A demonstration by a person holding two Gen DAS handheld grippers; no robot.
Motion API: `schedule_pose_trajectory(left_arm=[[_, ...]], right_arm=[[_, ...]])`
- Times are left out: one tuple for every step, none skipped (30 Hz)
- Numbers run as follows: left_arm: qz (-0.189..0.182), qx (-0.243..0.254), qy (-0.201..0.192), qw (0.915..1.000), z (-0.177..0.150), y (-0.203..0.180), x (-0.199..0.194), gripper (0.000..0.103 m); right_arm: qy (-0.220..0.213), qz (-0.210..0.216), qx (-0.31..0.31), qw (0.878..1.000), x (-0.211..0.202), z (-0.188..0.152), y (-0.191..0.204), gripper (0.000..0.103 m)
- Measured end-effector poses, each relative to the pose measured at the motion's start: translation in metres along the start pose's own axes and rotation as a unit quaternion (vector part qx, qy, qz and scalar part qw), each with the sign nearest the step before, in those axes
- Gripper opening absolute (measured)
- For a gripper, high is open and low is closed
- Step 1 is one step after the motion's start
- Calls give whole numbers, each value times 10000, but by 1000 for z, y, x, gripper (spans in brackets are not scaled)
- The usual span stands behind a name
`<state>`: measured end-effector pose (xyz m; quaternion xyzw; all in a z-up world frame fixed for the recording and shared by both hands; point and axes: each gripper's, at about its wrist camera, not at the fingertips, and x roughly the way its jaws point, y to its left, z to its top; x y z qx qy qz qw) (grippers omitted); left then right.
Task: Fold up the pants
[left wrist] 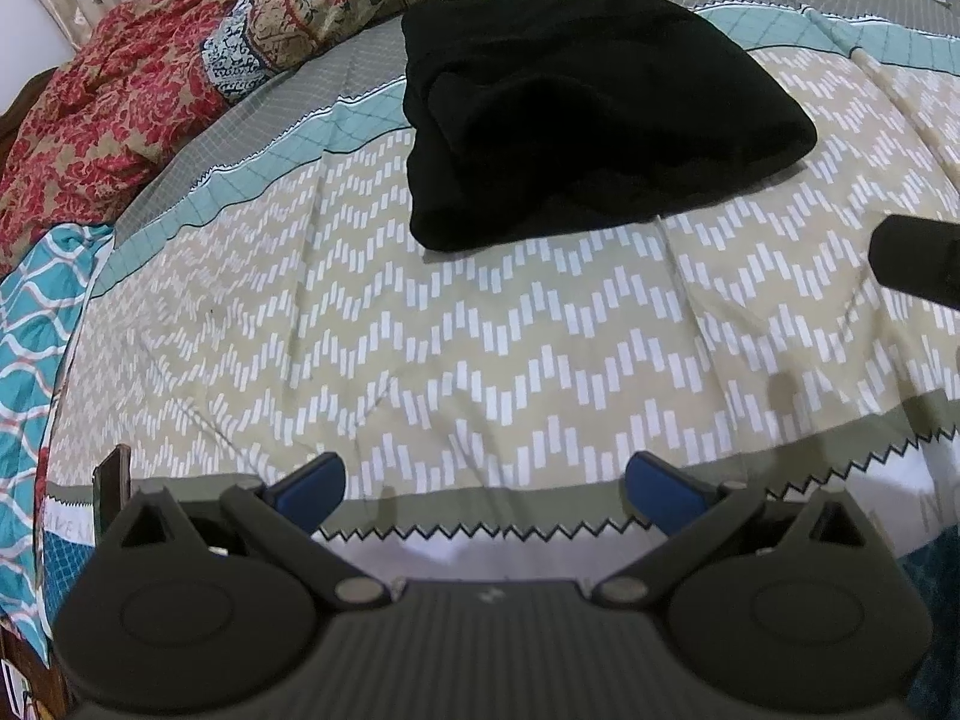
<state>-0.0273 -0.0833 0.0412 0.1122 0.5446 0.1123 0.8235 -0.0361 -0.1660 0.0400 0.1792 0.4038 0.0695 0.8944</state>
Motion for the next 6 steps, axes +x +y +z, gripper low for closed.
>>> schedule_pose_trajectory(left_arm=[[-2, 2, 3, 10000, 0, 0, 0, 103], [-9, 2, 3, 10000, -1, 0, -1, 103], [-32, -5, -4, 10000, -1, 1, -2, 103], [-54, -14, -8, 10000, -1, 1, -3, 103], [-72, -29, -17, 10000, -2, 2, -4, 103], [-87, -28, -47, 9999, -2, 2, -5, 103]], right_arm=[[0, 0, 2, 10000, 0, 0, 0, 103], [-1, 0, 1, 10000, -1, 0, 0, 103], [-3, 0, 0, 10000, 0, 0, 0, 103], [-7, 1, -3, 10000, -1, -1, 0, 103], [-10, 1, -5, 10000, -1, -1, 0, 103], [-14, 2, -9, 10000, -1, -1, 0, 103]])
